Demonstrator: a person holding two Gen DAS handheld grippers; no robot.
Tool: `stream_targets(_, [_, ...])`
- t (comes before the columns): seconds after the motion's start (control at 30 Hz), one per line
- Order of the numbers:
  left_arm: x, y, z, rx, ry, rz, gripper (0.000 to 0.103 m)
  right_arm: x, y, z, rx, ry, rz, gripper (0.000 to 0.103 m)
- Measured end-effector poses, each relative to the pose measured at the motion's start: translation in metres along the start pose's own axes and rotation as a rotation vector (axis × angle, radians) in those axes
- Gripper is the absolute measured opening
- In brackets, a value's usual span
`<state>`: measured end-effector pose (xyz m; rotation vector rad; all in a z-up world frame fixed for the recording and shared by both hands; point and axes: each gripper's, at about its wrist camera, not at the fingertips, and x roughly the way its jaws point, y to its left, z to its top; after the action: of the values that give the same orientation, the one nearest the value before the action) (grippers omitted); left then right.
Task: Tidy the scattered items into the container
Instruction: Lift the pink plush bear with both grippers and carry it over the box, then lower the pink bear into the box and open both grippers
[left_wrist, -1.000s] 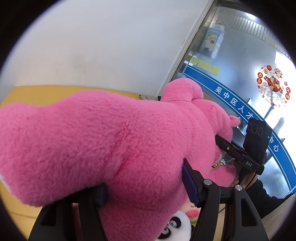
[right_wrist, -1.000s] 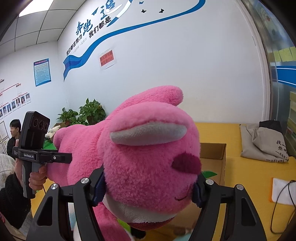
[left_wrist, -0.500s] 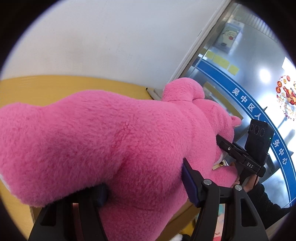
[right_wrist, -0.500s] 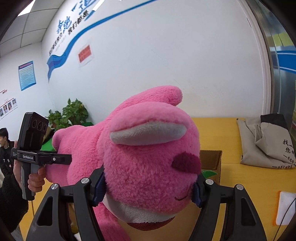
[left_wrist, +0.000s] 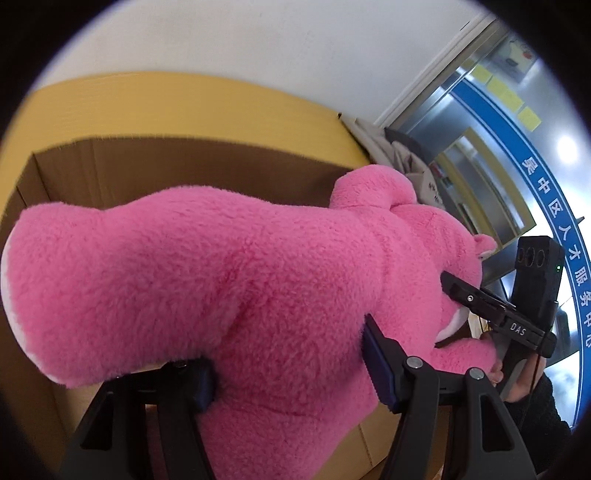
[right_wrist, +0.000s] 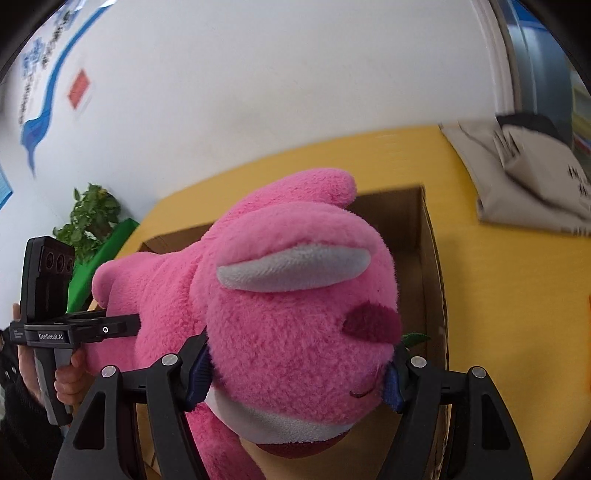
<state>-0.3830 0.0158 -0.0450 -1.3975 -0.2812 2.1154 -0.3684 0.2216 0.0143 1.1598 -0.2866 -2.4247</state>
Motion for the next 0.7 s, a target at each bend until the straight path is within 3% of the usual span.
stream_targets(0.1, [0.005, 0.003, -0.002, -0.013, -0.005, 0.013, 0.066, 0.008, -0.003, -0.005, 0.034, 0.066, -0.041, 0.077])
stream_targets(0.3, [-0.002, 0.001, 0.010, 0.021, -0.052, 0.053, 0.066, 0.006, -0.007, 0.011, 0.031, 0.014, -0.058, 0.077])
stream_targets(0.4, [0.014, 0.005, 0.023, 0.013, -0.030, 0.068, 0.067, 0.007, -0.011, 0.019, 0.053, 0.003, -0.067, 0.078])
stream_targets(0.47, [0.031, 0.010, 0.024, 0.001, -0.001, 0.098, 0.075, 0.017, -0.021, 0.020, 0.106, 0.042, -0.095, 0.084])
stream_targets(0.53, [0.031, 0.015, 0.020, -0.020, -0.023, 0.098, 0.084, 0.022, -0.018, 0.020, 0.093, 0.059, -0.134, 0.088])
stream_targets(0.6, [0.025, 0.017, 0.021, -0.035, -0.033, 0.087, 0.087, 0.019, -0.012, 0.018, 0.092, 0.070, -0.142, 0.097])
stream_targets(0.7, [0.003, 0.015, 0.019, -0.020, -0.074, 0.125, 0.087, 0.011, -0.009, 0.015, 0.099, 0.093, -0.126, 0.102])
